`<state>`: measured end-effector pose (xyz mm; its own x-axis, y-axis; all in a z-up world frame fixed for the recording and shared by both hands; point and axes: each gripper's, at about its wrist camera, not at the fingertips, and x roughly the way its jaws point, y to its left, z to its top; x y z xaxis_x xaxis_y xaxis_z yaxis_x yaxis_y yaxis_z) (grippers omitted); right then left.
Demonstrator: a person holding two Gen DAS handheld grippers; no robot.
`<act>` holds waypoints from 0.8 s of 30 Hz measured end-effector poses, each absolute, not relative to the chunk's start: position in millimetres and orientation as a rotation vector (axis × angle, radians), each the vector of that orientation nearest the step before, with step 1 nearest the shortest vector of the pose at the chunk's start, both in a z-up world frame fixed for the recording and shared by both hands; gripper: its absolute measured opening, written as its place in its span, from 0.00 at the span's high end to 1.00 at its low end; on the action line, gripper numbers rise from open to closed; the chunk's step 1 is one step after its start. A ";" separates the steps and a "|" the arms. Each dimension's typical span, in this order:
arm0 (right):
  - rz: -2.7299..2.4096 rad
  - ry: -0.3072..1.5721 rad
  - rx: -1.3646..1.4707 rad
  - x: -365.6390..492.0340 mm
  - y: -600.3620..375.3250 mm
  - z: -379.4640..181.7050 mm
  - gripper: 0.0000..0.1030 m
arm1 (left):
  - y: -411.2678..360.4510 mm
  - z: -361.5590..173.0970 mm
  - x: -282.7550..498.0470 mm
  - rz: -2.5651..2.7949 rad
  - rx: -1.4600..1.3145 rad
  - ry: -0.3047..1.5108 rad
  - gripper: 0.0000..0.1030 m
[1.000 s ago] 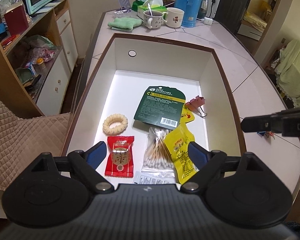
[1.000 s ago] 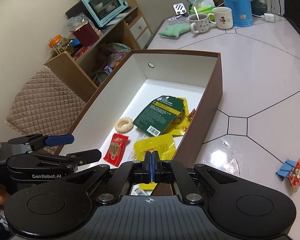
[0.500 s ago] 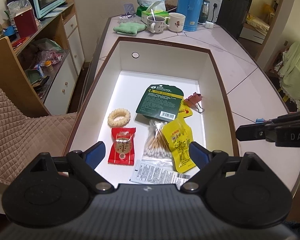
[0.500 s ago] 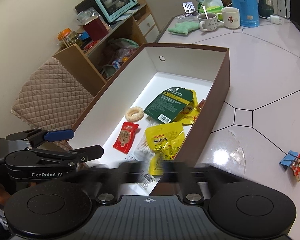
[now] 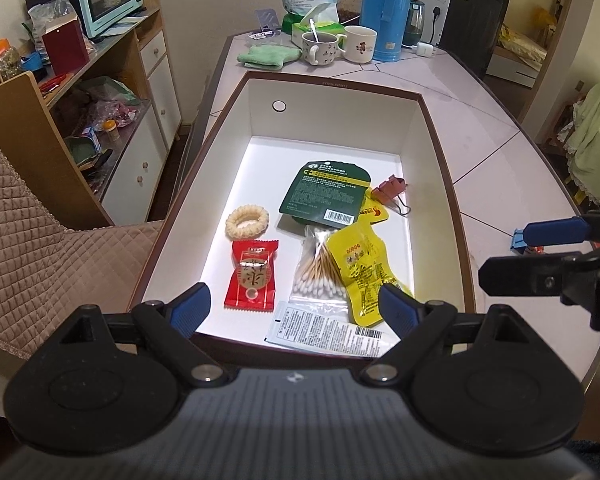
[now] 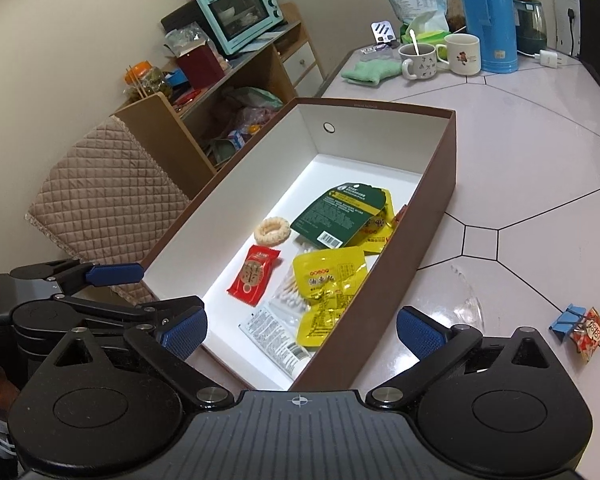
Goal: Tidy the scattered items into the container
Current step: 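Move both tools from the box toward the blue clip and red snack bag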
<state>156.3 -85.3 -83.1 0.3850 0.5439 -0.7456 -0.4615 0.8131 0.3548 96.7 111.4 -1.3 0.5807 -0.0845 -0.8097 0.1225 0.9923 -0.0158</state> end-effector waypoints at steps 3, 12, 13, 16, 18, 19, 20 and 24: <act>0.646 0.996 0.078 156.7 -79.4 -91.5 0.00 | 109.0 -1.2 94.3 -0.117 0.045 0.945 0.14; 0.681 1.006 0.083 160.2 -82.7 -100.0 0.00 | 98.5 -3.2 86.7 -0.101 0.049 0.958 0.14; 0.685 1.007 0.085 160.9 -84.9 -100.5 0.00 | 97.1 -3.3 85.8 -0.098 0.049 0.960 0.14; 0.698 1.008 0.090 158.2 -95.3 -99.0 0.00 | 92.1 -3.4 83.2 -0.087 0.051 0.964 0.13; 0.705 1.009 0.091 155.4 -106.1 -92.0 0.00 | 88.1 -3.2 81.1 -0.080 0.052 0.967 0.13; 0.709 1.008 0.091 155.2 -109.4 -90.9 0.00 | 86.0 -3.1 80.2 -0.076 0.053 0.969 0.13; 0.712 1.008 0.091 155.2 -112.9 -89.9 0.00 | 83.6 -3.1 79.4 -0.073 0.054 0.970 0.13; 0.722 1.007 0.093 151.5 -129.1 -85.3 0.00 | 73.3 -2.9 76.8 -0.064 0.056 0.975 0.13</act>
<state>151.5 -129.1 -85.3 0.3259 0.5914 -0.7376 -0.5090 0.7672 0.3903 76.8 73.3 -2.9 0.5595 -0.0294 -0.8283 0.0796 0.9967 0.0183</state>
